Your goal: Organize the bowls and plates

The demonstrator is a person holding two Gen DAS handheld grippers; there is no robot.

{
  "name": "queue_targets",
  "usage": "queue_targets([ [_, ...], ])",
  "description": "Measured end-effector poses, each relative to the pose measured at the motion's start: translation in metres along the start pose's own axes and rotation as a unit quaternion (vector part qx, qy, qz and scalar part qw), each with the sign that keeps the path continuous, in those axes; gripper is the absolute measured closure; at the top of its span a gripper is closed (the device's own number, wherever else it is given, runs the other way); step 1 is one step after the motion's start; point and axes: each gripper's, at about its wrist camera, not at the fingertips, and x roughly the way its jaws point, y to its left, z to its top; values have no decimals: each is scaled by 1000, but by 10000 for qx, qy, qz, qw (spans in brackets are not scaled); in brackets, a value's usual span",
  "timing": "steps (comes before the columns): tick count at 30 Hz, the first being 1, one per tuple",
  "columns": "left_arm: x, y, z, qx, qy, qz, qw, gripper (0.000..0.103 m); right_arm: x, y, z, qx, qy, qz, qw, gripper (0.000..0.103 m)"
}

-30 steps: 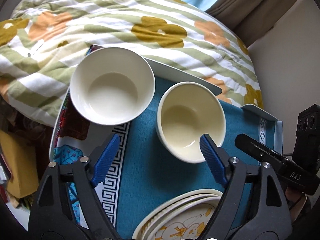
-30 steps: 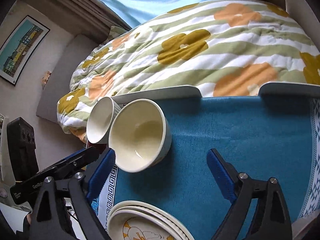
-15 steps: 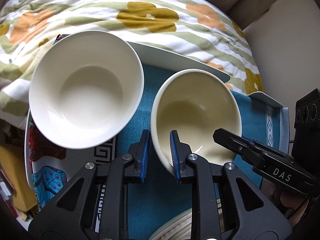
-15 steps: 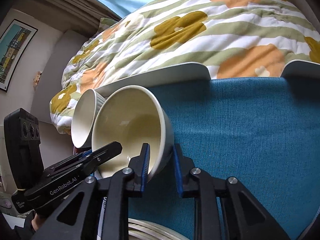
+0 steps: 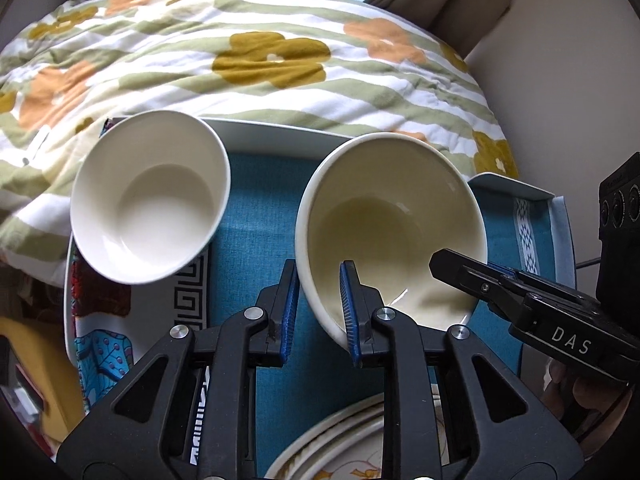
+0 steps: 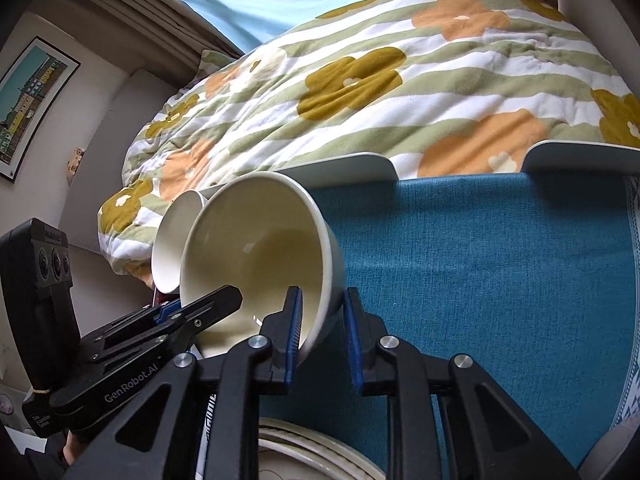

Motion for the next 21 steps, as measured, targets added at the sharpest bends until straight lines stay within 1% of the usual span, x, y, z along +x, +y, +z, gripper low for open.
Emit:
queue_targets([
  [4,-28,-29,-4,101,-94,-79,9999,85,-39,-4,-7,-3,-231,34,9997,84],
  [8,-52,-73,-18,265,-261,-83,9993,85,-85,-15,-20,-23,-476,37,9989,84],
  [11,-67,-110,-34,307,-370,-139,9987,85,-122,-29,-34,-74,-674,-1,9977,84],
  [16,-80,-177,-69,437,-449,-209,9978,85,-177,-65,-63,-59,-875,-76,9961,84],
  [21,-81,-238,-106,521,-467,-367,9969,85,-223,-109,-92,30,-969,-178,9951,84],
])
